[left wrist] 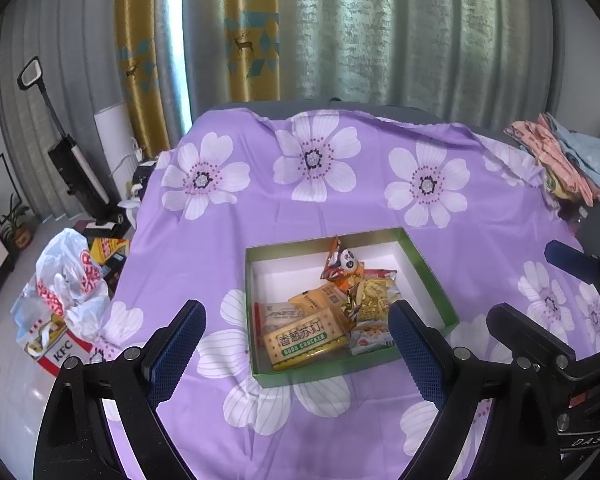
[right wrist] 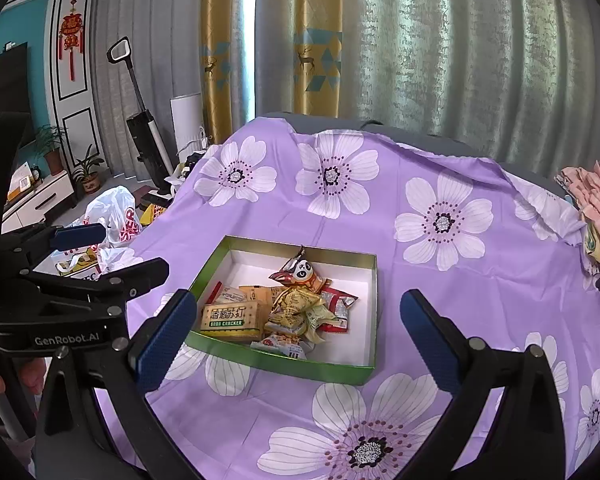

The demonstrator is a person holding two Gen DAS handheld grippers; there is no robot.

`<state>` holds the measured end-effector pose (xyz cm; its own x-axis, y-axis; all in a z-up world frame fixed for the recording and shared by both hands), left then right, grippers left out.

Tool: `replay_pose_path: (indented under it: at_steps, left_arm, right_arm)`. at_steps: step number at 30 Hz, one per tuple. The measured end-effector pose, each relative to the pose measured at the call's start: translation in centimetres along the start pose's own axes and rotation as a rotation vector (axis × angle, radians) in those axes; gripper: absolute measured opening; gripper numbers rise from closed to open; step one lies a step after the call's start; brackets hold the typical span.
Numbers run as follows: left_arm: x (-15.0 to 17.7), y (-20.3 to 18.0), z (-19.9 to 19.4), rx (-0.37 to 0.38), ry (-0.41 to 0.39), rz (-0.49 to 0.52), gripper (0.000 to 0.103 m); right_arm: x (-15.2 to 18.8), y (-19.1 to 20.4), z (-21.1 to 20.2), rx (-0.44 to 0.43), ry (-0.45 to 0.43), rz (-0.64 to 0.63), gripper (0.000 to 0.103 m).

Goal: Organize snacks

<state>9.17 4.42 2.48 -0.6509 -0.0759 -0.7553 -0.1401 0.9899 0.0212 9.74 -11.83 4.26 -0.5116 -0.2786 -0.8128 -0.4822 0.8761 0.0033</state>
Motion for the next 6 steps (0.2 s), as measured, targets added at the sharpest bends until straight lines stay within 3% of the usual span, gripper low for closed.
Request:
replay_pose_path:
  at_steps: [6]
  left_arm:
    - [-0.03,0.23,0.27,0.011,0.002,-0.01,0.092]
  right_arm:
    - [-0.05,0.02,0.44,-0.003,0.003,0.002,0.102]
Point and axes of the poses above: each gripper's, at about its wrist camera, not at the fingertips, and z roughly the way its jaws point, y to its left, x to its underside, the point moved 5 cm from there along z, roughly the way its jaws point, and after that the axes turned 2 degrees about -x, right-handed, at the moved point
